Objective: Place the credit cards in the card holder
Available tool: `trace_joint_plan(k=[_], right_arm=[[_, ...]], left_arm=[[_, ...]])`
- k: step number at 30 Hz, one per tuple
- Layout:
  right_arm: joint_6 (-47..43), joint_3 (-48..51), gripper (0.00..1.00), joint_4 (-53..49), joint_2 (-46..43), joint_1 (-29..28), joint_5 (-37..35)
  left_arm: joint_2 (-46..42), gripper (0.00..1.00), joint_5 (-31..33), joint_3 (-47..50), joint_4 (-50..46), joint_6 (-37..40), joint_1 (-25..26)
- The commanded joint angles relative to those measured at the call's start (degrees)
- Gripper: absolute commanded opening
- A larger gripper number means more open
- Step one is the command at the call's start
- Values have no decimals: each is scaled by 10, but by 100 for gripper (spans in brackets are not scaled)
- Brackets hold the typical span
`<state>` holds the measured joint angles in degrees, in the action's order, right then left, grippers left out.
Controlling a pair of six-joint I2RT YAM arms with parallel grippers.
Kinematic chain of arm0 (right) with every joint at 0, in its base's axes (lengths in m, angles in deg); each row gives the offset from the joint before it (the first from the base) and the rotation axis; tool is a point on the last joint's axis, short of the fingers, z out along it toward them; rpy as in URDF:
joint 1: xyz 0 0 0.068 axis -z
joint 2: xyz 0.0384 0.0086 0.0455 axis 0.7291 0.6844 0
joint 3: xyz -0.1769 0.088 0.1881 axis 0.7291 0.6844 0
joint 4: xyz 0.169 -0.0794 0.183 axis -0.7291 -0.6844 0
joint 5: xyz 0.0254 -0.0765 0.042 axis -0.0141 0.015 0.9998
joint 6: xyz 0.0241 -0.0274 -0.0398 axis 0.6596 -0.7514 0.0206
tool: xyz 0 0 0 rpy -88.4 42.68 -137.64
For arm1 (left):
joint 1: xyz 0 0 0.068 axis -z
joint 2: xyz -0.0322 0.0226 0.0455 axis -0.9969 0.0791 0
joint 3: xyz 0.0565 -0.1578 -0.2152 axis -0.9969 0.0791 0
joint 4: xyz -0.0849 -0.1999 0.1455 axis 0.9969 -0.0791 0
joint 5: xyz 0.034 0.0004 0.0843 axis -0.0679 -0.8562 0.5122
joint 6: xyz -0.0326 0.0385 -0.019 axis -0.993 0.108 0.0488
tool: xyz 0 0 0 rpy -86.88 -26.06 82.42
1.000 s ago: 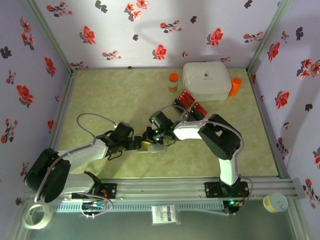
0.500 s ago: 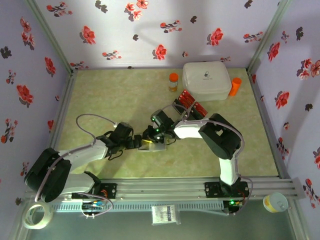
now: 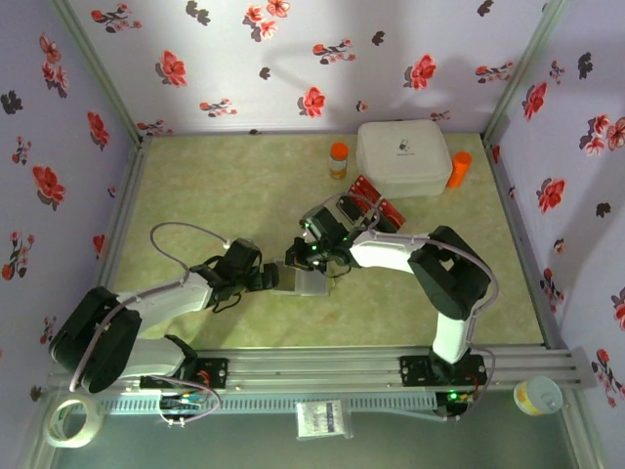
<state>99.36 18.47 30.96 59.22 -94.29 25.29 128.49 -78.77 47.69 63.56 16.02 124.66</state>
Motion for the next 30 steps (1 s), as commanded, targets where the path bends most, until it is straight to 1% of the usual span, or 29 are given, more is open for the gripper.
trace_joint_plan(k=[1,2,14,20,24,30], right_arm=[[-33,20,3,-44,-16,3,-30],[-36,23,0,-47,-17,3,-32],[-41,4,0,-41,31,-11,-22],[-38,6,0,-37,35,-15,-20],[-37,6,0,-36,34,-14,-21],[-33,6,0,-33,34,-16,-20]], left_arm=[[-3,100,-9,10,-36,8,6],[-5,100,-8,9,-38,8,6],[-24,100,-8,-9,-59,11,5],[-37,100,-11,-21,-68,12,5],[-32,100,-19,-30,-67,15,6],[-1,100,-37,-47,-51,23,8]])
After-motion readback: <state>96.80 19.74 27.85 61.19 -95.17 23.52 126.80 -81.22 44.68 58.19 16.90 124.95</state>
